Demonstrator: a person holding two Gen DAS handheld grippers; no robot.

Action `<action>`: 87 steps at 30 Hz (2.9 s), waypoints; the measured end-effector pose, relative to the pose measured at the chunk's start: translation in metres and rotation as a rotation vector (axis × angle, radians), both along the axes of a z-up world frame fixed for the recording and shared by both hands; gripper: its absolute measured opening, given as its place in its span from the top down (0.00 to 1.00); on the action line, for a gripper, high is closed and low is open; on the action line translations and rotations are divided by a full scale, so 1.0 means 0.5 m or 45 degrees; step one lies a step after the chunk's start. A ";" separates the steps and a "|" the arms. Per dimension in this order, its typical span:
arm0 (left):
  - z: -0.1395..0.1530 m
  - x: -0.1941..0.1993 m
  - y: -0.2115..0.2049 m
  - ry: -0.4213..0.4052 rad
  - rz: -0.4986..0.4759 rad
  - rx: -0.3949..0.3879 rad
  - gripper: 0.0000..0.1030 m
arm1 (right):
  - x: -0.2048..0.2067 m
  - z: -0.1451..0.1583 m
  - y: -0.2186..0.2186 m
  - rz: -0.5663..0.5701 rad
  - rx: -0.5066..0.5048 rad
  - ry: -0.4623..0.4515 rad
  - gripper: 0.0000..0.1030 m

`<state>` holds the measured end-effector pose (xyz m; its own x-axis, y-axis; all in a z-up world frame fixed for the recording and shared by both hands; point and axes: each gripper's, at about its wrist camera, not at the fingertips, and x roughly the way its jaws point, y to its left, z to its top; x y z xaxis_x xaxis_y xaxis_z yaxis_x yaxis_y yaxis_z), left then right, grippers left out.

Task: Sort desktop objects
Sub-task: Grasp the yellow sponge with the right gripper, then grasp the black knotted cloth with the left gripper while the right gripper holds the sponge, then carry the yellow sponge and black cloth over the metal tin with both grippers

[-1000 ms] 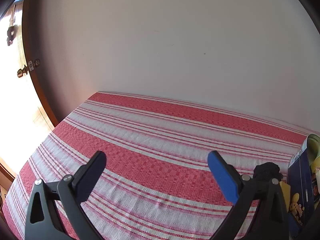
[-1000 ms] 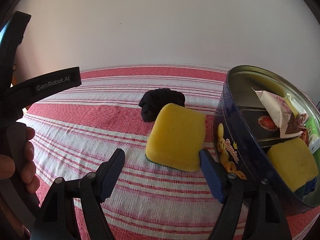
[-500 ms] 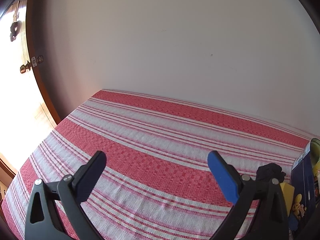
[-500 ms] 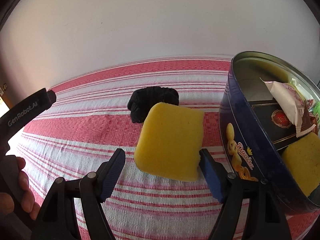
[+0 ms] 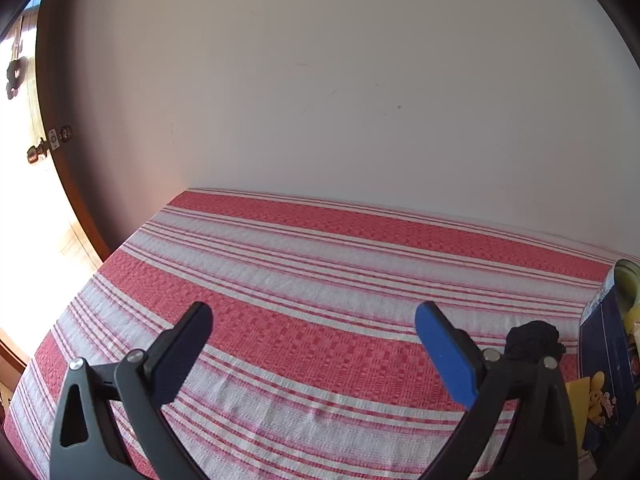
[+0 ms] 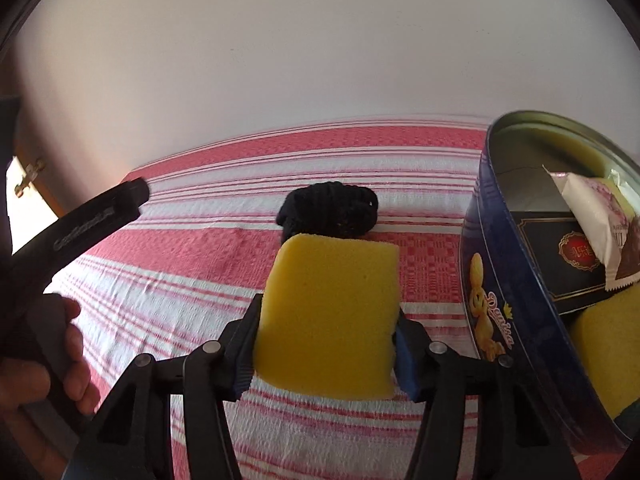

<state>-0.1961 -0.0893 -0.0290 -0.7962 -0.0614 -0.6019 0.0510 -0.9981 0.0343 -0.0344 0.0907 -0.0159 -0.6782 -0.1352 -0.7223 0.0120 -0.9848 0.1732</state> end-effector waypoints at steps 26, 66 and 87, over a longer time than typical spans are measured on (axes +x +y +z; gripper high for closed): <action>-0.088 -0.024 0.309 -0.220 -0.661 -0.211 0.54 | 0.212 0.116 0.105 -0.160 0.163 0.629 0.43; -0.003 0.127 0.187 0.192 -0.221 0.001 0.55 | 0.226 0.088 0.044 -0.083 0.399 0.824 0.42; 0.008 0.190 0.232 0.191 -0.278 0.029 0.55 | 0.244 0.088 0.034 -0.116 0.421 0.817 0.42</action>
